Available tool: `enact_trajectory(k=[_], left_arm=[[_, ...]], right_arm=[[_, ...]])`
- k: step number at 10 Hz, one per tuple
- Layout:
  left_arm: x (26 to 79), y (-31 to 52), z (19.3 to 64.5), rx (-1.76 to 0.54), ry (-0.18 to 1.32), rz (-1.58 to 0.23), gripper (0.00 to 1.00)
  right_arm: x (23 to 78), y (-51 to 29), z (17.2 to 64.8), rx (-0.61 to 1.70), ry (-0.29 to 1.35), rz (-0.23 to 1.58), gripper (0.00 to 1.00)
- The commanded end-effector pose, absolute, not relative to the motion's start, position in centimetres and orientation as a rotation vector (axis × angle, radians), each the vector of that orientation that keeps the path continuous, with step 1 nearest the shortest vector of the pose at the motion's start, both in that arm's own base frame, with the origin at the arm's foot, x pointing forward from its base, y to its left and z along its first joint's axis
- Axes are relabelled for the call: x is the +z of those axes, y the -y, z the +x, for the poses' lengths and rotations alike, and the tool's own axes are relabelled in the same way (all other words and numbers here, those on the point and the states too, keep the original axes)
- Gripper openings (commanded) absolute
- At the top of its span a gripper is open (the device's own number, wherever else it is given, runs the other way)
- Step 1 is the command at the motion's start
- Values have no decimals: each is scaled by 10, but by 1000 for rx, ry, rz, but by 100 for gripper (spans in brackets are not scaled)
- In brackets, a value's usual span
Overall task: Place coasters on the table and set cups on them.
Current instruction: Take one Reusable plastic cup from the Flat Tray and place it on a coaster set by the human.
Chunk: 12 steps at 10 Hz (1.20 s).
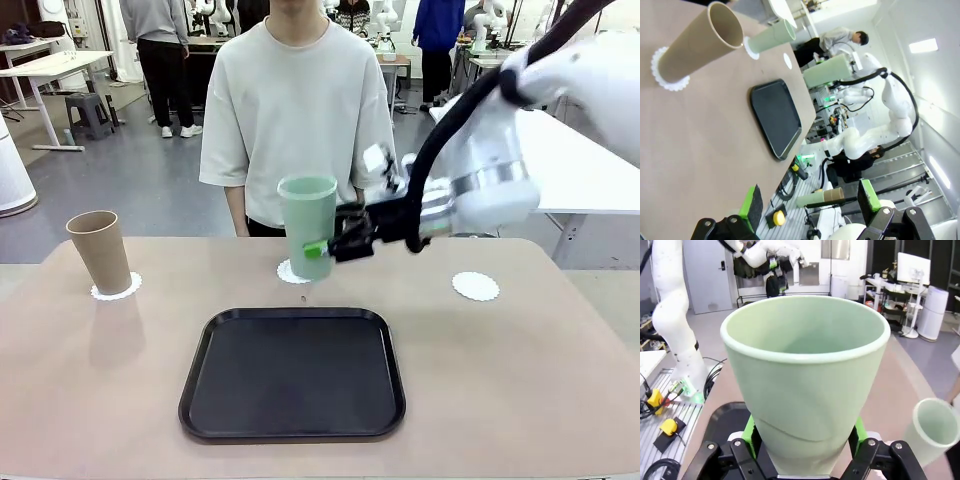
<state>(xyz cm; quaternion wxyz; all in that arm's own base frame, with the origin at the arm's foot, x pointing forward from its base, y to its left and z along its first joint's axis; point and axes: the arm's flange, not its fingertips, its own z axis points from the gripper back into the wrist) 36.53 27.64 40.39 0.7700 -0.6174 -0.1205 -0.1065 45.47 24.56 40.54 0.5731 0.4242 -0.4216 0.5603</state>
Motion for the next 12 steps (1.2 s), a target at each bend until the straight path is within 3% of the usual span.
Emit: enact_trajectory(k=[1,3,9,10,12], left_arm=[[406,-276,363,-230,266,-1337,100],[406,-276,363,-230,266,-1337,100],[406,-276,363,-230,266,-1337,100],[406,-276,363,-230,266,-1337,100],[406,-276,363,-230,266,-1337,100]], right_arm=[[451,-225,448,1283,989,974,0],[479,-219,448,1274,1000,951,0],[484,-217,447,1275,1034,944,0],[485,-217,446,1269,1025,940,83],[471,-144,503,1362,1025,938,83]])
